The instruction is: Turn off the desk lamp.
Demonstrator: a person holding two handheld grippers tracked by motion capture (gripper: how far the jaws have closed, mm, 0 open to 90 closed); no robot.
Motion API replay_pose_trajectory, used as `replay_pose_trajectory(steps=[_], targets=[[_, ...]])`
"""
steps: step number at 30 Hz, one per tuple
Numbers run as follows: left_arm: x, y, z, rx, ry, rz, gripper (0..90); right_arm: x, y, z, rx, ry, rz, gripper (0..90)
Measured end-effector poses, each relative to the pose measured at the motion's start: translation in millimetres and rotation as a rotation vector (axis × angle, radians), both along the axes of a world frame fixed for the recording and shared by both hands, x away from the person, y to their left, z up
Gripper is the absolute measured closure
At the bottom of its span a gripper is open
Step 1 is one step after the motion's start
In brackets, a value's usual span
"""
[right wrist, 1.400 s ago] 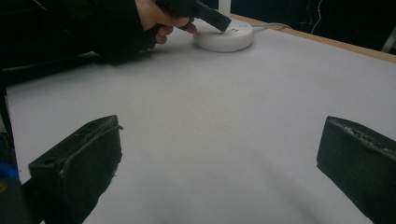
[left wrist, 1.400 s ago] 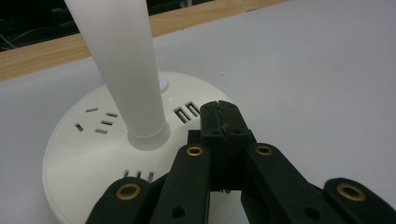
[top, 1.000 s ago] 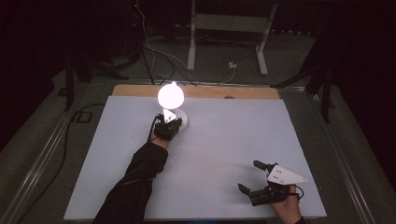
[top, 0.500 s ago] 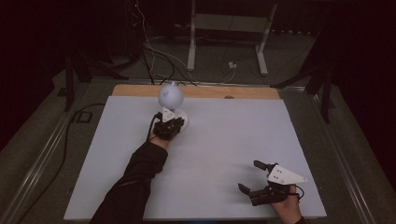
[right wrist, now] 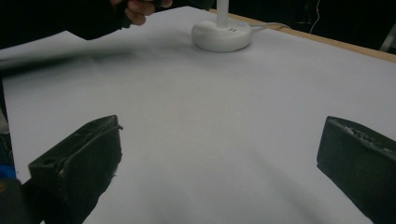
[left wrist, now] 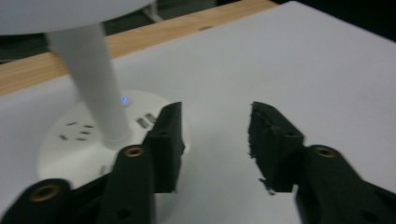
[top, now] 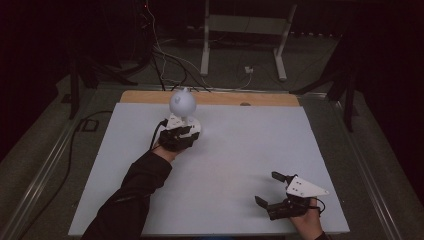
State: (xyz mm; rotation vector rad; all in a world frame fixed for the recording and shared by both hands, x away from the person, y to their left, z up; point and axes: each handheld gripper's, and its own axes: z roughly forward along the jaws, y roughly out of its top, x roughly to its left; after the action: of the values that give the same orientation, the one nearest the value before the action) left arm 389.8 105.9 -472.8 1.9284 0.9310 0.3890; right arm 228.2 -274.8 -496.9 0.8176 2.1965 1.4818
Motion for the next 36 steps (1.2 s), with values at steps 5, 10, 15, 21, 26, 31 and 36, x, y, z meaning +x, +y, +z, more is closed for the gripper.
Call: replay_pose_trajectory(steps=[5, 10, 15, 21, 26, 31, 36], targets=[[-10.7, 6.5, 4.1, -0.005, 0.031, -0.054, 33.8, -0.4, 0.1, 0.0, -0.001, -0.002, -0.001, 0.0], [-23.5, 17.0, 10.8, -0.01, 0.045, -0.083, 16.2, 0.3, 0.6, -0.6, -0.003, 0.001, 0.002, 0.0], [-33.4, 28.6, 16.2, -0.004, 0.082, -0.122, 1.5, 0.3, 0.7, -0.9, -0.003, 0.004, 0.001, 0.0], [-47.9, 43.4, 19.9, -0.021, 0.083, -0.159, 0.3, 0.6, 1.6, -1.5, -0.004, 0.007, 0.001, 0.0], [-59.3, 50.9, 17.8, 0.001, 0.08, -0.189, 0.3, 0.9, 1.6, -1.8, -0.003, 0.009, -0.001, 0.0], [-70.0, 56.4, 9.5, -0.002, 0.093, -0.208, 0.3, 1.0, 1.7, -1.9, -0.007, 0.007, -0.002, 0.0], [-81.2, 60.6, 1.2, 0.015, 0.091, -0.232, 0.3, 0.9, 1.4, -1.9, -0.007, 0.008, -0.003, 0.0]])
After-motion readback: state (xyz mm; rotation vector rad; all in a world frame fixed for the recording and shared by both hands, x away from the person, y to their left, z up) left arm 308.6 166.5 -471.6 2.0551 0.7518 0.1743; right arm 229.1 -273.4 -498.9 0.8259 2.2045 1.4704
